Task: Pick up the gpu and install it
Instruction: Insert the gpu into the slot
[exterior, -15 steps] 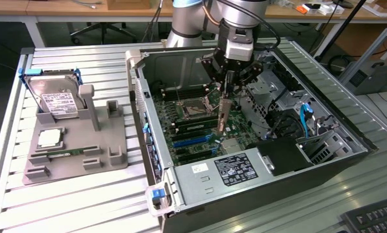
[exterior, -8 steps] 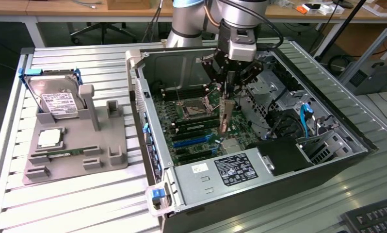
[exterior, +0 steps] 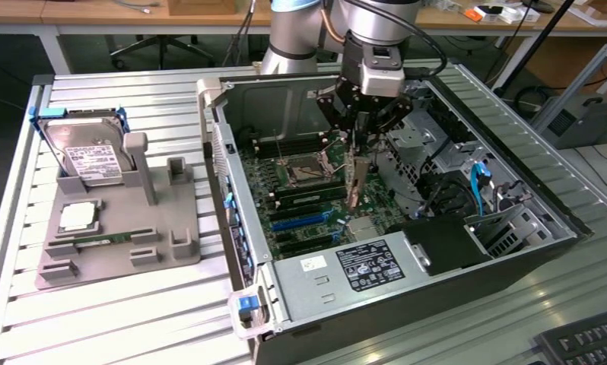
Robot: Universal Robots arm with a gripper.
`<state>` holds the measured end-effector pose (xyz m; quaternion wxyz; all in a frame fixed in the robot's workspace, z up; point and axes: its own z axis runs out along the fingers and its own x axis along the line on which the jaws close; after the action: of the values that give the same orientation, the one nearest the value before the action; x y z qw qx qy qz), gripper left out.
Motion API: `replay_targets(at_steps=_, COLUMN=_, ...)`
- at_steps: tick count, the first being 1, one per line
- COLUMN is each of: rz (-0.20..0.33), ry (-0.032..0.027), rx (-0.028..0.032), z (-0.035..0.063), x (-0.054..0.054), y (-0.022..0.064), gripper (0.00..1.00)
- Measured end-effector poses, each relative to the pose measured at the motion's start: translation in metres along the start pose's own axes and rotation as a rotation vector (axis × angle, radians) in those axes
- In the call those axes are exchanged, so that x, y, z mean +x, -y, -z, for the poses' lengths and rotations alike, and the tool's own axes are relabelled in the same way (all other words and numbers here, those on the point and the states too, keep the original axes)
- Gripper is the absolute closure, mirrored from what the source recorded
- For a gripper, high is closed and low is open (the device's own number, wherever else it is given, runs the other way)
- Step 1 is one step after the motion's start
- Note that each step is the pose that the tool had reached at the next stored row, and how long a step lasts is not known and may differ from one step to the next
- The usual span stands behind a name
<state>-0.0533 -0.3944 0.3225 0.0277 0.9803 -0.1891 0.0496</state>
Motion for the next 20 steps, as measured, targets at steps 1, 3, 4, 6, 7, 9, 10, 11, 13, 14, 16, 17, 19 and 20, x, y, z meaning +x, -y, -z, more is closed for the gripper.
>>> replay_targets(at_steps=1, rz=-0.030, ry=0.0011, rx=-0.0033, z=-0.0002, x=0.0000, y=0.0000, gripper=0.73)
replay_targets(at_steps=3, rz=-0.066, ry=0.0024, rx=-0.0072, z=-0.0002, x=0.0000, y=0.0000, gripper=0.73)
replay_targets(at_steps=4, rz=-0.083, ry=0.0032, rx=-0.0090, z=-0.0002, x=0.0000, y=0.0000, gripper=0.73)
replay_targets(at_steps=6, rz=-0.109, ry=0.0048, rx=-0.0104, z=-0.0002, x=0.0000, y=-0.0001, gripper=0.73)
replay_targets(at_steps=7, rz=-0.121, ry=0.0056, rx=-0.0108, z=-0.0003, x=0.0000, y=0.0000, gripper=0.73)
replay_targets(at_steps=9, rz=-0.146, ry=0.0072, rx=-0.0119, z=-0.0003, x=0.0000, y=0.0000, gripper=0.73)
replay_targets(at_steps=10, rz=-0.168, ry=0.0085, rx=-0.0130, z=-0.0004, x=0.0000, y=0.0000, gripper=0.73)
replay_targets(at_steps=11, rz=-0.187, ry=0.0097, rx=-0.0141, z=-0.0004, x=0.0000, y=0.0000, gripper=0.73)
replay_targets(at_steps=13, rz=-0.213, ry=0.0113, rx=-0.0154, z=-0.0005, x=0.0000, y=0.0000, gripper=0.73)
replay_targets(at_steps=14, rz=-0.227, ry=0.0122, rx=-0.0161, z=-0.0006, x=-0.0001, y=0.0000, gripper=0.73)
replay_targets(at_steps=16, rz=-0.256, ry=0.0141, rx=-0.0172, z=-0.0008, x=-0.0001, y=0.0000, gripper=0.73)
replay_targets(at_steps=17, rz=-0.268, ry=0.0148, rx=-0.0178, z=-0.0010, x=-0.0001, y=0.0000, gripper=0.73)
replay_targets(at_steps=19, rz=-0.295, ry=0.0168, rx=-0.0186, z=-0.0012, x=-0.0001, y=0.0000, gripper=0.73)
replay_targets(at_steps=20, rz=-0.312, ry=0.0182, rx=-0.0187, z=-0.0014, x=-0.0001, y=0.0000, gripper=0.73)
